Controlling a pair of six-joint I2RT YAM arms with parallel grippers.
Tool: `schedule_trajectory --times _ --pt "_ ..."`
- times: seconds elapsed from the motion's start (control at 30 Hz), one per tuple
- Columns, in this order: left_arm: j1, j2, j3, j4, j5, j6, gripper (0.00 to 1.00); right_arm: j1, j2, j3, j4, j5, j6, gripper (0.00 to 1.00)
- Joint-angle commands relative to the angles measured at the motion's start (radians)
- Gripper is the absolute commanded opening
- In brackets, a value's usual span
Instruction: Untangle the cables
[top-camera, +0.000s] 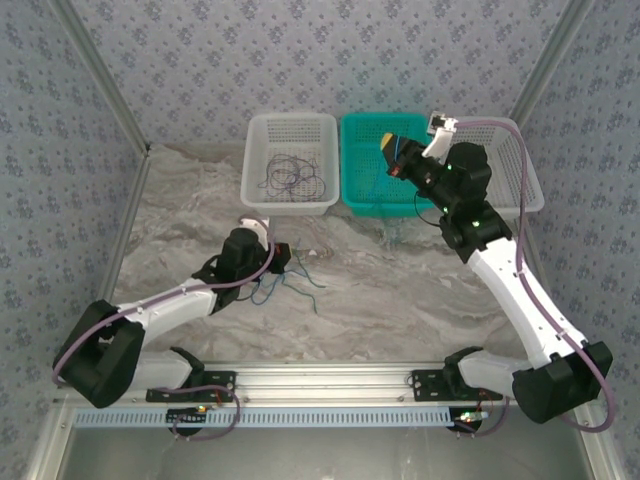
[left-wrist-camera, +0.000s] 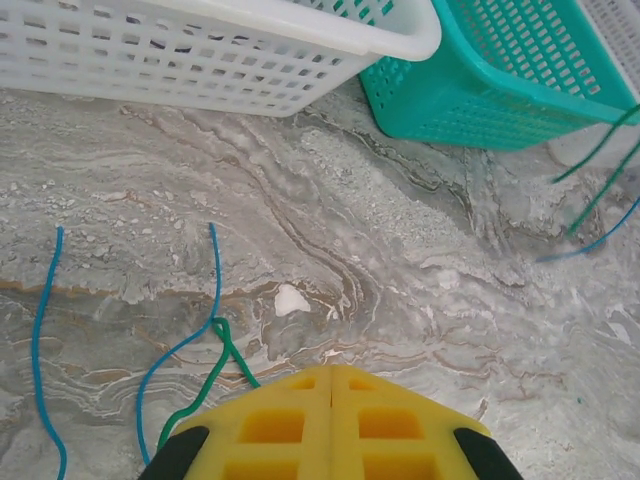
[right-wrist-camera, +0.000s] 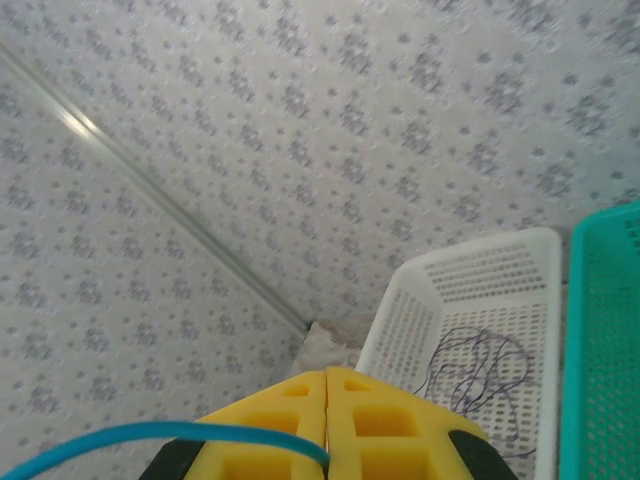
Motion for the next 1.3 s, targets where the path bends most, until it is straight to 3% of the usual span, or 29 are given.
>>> schedule_trajectory --times 0.0,0.1,0.27,0.43,0.67,0.87,1.07,1.27 --pt "0.002 -0.026 0.009 0.067 0.100 0.017 0.18 0.007 0.007 0.005 0.031 -0.162 -0.026 0.00" --pt "0.001 -0.050 0.026 0.075 0.149 0.034 0.43 0.014 0.010 0.025 -0.004 -0.203 -0.079 0.00" --pt "-0.008 -0.143 0.070 -0.029 0.198 0.153 0.71 0.015 0.002 0.044 -0.050 -0.269 -0.149 0.00" --pt "-0.037 -0.247 0.143 -0.309 0.192 0.434 0.78 0.028 0.005 0.022 -0.053 -0.316 -0.164 0.00" --pt "-0.087 -0.390 0.027 -0.207 0.182 0.596 0.84 0.095 0.053 -0.007 -0.009 -0.379 -0.171 0.00" --pt "-0.089 -0.391 -0.007 -0.183 0.135 0.560 0.89 0.118 0.074 0.022 -0.083 -0.390 -0.195 0.00" --pt "-0.090 -0.440 -0.050 -0.129 0.078 0.480 0.99 0.077 0.025 0.107 -0.065 -0.242 -0.207 0.00" --pt "-0.090 -0.530 -0.039 -0.194 0.052 0.439 0.99 0.010 0.076 0.314 -0.091 -0.042 -0.247 0.00"
